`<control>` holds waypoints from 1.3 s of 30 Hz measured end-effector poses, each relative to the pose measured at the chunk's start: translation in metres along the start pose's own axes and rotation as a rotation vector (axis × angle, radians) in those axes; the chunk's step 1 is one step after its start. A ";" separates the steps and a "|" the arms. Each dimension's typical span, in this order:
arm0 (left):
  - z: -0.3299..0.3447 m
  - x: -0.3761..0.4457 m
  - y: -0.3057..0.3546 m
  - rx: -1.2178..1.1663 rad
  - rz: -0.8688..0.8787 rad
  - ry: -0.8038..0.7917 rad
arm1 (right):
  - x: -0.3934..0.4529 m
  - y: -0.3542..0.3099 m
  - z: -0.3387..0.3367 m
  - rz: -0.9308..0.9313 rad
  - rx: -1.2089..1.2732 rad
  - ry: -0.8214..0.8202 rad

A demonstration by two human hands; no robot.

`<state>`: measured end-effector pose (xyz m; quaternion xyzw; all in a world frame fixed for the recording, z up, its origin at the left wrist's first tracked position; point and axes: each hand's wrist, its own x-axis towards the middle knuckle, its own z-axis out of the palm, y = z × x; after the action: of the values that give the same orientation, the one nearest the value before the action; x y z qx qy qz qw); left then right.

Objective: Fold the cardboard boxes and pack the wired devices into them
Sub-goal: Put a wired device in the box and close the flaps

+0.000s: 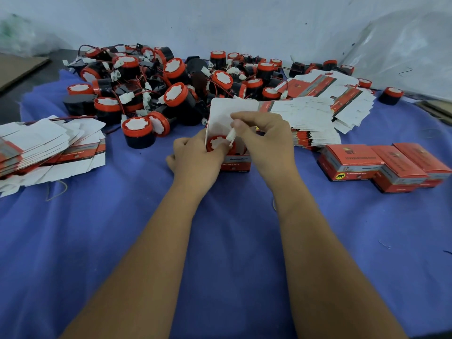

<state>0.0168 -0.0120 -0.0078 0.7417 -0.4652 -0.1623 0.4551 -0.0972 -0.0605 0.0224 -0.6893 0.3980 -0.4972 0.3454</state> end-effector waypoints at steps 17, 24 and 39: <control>-0.002 0.005 -0.001 -0.128 0.006 0.072 | 0.006 0.021 -0.002 -0.324 -0.505 0.035; 0.001 0.007 -0.005 -0.129 0.000 0.077 | 0.002 0.013 -0.001 -0.288 -0.340 -0.066; 0.001 0.002 0.002 -0.193 0.006 0.197 | -0.004 0.006 0.000 -0.171 -0.282 -0.230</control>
<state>0.0160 -0.0147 -0.0061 0.7054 -0.4027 -0.1311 0.5684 -0.0987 -0.0597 0.0156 -0.8145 0.3615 -0.3820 0.2450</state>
